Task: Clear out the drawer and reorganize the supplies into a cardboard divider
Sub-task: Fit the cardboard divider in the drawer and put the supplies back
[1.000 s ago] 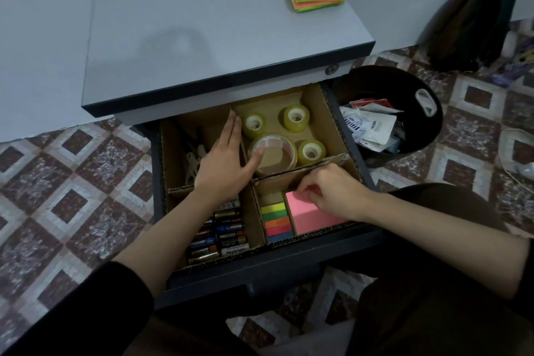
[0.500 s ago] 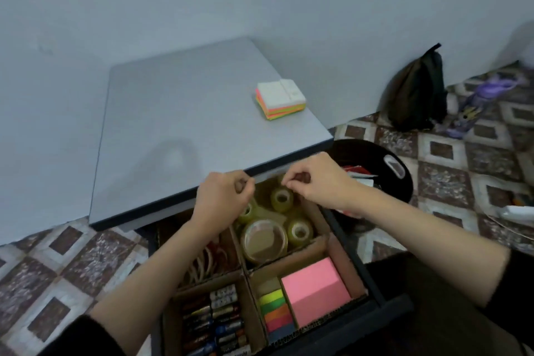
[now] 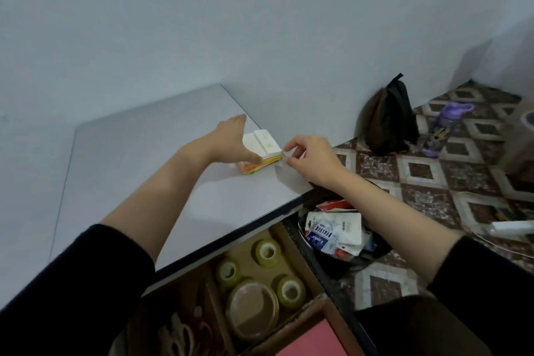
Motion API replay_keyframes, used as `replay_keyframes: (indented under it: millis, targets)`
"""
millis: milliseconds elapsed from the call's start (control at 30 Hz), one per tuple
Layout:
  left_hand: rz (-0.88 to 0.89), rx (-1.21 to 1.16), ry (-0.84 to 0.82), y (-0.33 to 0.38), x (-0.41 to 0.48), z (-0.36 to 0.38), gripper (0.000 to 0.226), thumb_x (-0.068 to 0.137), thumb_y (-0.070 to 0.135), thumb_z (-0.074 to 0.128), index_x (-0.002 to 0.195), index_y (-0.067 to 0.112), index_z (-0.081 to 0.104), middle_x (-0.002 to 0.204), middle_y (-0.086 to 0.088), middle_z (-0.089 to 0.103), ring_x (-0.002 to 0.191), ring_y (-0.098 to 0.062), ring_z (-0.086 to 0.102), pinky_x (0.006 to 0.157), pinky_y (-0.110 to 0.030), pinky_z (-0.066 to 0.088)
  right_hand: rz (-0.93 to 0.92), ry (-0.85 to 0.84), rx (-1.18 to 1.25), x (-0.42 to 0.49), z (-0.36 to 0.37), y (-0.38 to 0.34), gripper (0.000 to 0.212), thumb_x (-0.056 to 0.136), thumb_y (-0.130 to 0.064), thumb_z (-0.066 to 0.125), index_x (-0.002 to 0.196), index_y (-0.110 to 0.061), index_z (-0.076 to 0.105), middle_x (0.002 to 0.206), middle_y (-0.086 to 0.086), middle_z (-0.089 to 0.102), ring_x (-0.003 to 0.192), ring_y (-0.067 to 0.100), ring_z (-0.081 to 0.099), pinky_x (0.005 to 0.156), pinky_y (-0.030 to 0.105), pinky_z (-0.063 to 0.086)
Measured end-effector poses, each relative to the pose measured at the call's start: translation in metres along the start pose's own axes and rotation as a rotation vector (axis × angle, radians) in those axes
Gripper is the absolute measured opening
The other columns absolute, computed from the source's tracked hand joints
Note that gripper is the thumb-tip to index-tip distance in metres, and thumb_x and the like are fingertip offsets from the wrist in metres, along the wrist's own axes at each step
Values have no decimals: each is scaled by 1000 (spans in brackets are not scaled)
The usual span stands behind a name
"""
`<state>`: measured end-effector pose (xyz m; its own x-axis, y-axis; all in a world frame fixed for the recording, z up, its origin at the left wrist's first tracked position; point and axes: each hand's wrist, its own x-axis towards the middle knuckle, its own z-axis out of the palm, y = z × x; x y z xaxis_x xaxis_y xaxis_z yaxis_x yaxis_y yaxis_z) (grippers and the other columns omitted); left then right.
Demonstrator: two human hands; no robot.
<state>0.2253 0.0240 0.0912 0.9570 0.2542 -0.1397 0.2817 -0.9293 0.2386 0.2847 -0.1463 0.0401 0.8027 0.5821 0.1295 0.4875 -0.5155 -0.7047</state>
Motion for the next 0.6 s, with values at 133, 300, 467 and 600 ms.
replay_keyframes:
  millis: [133,300,467,600]
  targets:
    - [-46,32,-134,-2,22,8,106,76,32,74,150,12,0,149,-11,32,134,-27,34,105,-31,31,24,-36,-22,-1,0,17,21,88,-18,62,108,-12,64,88,4,64,77,14,55,72,23,40]
    - [-17,-4,-37,-5,27,11,105,64,29,84,146,13,20,140,-8,46,127,-27,42,99,-31,37,48,-27,3,3,1,30,17,88,-15,59,103,-13,65,87,7,67,73,17,57,78,33,52]
    - [-34,-19,36,-5,26,11,104,61,29,85,144,14,24,136,-7,49,124,-25,44,94,-30,37,22,-33,13,4,2,26,18,89,-18,59,105,-13,65,84,4,65,71,15,57,75,28,50]
    - [-65,-221,107,-11,17,3,94,63,24,85,140,14,31,133,-2,51,120,-21,47,88,-25,37,34,-27,19,8,-3,24,16,87,-14,61,102,-11,66,83,6,66,66,16,58,72,29,52]
